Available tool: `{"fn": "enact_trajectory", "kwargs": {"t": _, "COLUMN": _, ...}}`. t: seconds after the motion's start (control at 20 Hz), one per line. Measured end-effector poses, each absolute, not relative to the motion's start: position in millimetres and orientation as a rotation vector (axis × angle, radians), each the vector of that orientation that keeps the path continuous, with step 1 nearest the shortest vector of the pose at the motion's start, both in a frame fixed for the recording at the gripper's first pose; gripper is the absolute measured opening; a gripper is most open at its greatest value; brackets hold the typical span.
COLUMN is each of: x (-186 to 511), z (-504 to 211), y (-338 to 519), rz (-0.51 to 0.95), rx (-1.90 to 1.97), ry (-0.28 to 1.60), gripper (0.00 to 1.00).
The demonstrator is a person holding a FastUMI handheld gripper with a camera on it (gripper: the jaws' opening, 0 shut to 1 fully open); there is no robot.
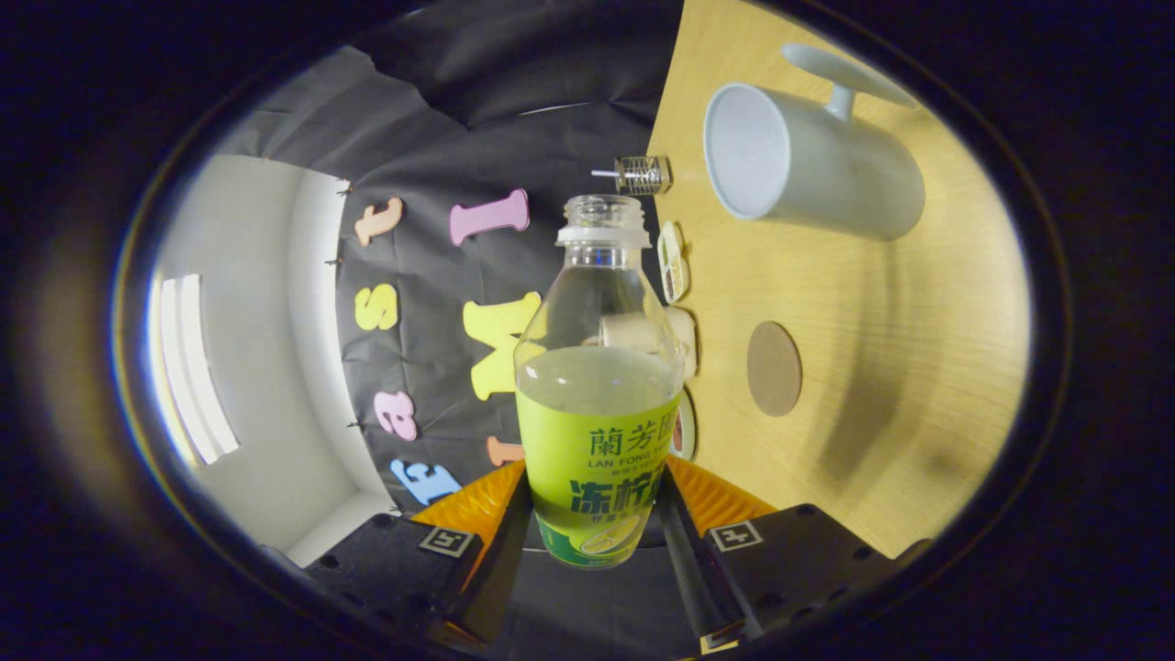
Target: Take the bottle from table, then pour the juice into the cup, finally place the bottle on the coaster
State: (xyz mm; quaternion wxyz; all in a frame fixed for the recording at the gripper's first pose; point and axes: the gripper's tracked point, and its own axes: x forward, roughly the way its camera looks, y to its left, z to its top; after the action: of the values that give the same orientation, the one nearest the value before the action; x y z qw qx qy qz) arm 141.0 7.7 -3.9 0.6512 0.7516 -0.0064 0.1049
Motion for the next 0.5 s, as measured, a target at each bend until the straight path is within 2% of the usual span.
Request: {"fn": "enact_trajectory", "kwargs": {"t": 0.5, "x": 136.2, "z": 12.5, "y": -5.7, "rz": 0.266, "rx": 1.864, "ry": -0.078, "gripper": 0.78}}
